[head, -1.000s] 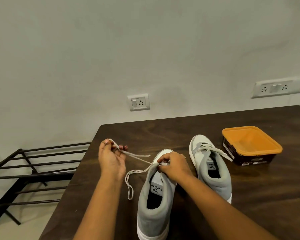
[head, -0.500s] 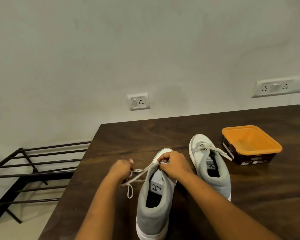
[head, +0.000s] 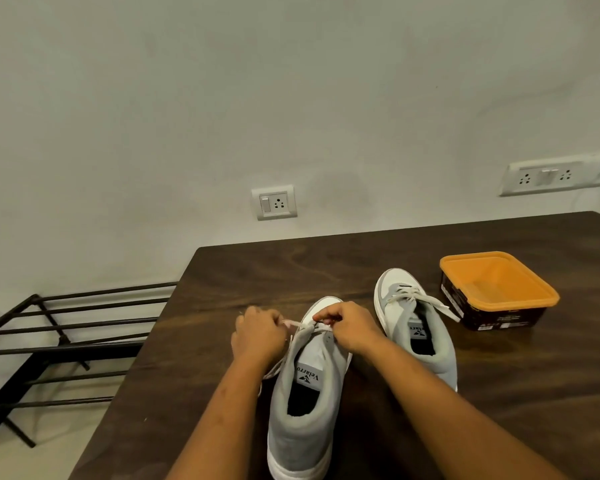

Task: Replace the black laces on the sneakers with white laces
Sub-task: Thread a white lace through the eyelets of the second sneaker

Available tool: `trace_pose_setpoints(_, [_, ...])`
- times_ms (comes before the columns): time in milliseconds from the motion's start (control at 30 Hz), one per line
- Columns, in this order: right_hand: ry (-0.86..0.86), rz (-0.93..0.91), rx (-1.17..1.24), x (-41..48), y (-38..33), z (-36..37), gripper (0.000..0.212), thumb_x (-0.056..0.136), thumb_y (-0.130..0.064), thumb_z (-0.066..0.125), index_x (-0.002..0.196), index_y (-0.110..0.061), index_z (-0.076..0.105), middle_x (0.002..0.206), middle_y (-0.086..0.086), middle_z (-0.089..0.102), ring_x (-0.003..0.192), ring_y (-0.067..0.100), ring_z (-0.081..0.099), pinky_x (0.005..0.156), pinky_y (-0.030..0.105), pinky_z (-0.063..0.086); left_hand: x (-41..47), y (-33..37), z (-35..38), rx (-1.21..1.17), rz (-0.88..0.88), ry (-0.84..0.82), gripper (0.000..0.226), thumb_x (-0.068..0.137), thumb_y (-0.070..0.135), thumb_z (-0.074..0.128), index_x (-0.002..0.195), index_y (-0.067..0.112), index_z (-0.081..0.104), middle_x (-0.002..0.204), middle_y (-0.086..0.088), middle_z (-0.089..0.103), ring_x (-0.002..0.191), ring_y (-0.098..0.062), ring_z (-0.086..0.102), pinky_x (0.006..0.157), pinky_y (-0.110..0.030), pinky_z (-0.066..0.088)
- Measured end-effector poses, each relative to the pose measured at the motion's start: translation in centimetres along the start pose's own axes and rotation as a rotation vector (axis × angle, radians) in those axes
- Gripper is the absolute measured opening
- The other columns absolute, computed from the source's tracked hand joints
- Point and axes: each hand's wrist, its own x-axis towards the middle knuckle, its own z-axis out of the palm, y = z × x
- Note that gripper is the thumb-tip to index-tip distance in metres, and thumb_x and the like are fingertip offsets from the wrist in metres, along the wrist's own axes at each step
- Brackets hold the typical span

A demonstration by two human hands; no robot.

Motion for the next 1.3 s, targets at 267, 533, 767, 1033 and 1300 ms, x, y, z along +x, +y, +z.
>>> trace_pose_setpoints(267, [-0.082,-0.227,0.024,-1.5,-3.2,-1.5,0.032,0.077,-0.008,0.075,0.106,-0.02,0.069,0.095,-0.01,0.058,0.09,0.008,0.054,0.074,0.016,0.045,-3.4,5.2,-5.2,-1.227,0.165,-0.129,0.025,0.097,0.019,0.051,0.077,0.016,0.065,0.062,0.003,0.056,0.062,-0.013,0.054,0.069,-0.035,0.049])
trace_pose_setpoints(533, [-0.036,-0.265,0.455,-2.1,-4.7,-2.9,0.014,0.085,-0.017,0.069,0.099,-0.018,0.067,0.068,0.002,0.045,0.062,0.007,0.042,0.056,0.015,0.039,-4.6,6.3,-6.0,-1.341,0.353,-0.239,0.029,0.097,0.013,0.047,0.12,0.023,0.063,0.098,0.002,0.066,0.088,-0.01,0.063,0.071,-0.02,0.053])
trace_pose_setpoints(767, [-0.177,-0.137,0.386,-2.8,-3.9,-5.3,0.038,0.093,-0.035,0.059,0.059,-0.02,0.051,0.056,-0.005,0.038,0.049,0.007,0.032,0.048,0.019,0.028,-3.7,5.2,-5.6,-1.434,0.176,0.084,0.042,0.095,0.007,0.049,0.13,0.031,0.053,0.107,-0.002,0.066,0.094,-0.006,0.063,0.066,-0.014,0.053])
trace_pose_setpoints(1033, [-0.182,-0.083,0.569,-3.5,-4.0,-5.7,0.037,0.096,-0.018,0.056,0.128,-0.03,0.043,0.1,0.003,0.074,0.08,0.01,0.065,0.069,0.024,0.048,-4.4,6.4,-4.9,-1.529,0.05,-0.029,0.029,0.102,0.018,0.037,0.12,0.016,0.06,0.108,-0.002,0.066,0.078,-0.015,0.068,0.058,-0.023,0.056])
trace_pose_setpoints(1300, [-0.37,-0.183,0.467,-4.5,-4.8,-3.7,0.039,0.087,0.002,0.064,0.113,-0.02,0.044,0.079,0.007,0.065,0.066,0.008,0.061,0.06,0.017,0.048,-4.2,7.2,-4.7,-1.765,-0.074,0.109,0.033,0.103,0.019,0.034,0.127,0.019,0.056,0.132,0.001,0.053,0.12,-0.01,0.052,0.098,-0.035,0.042])
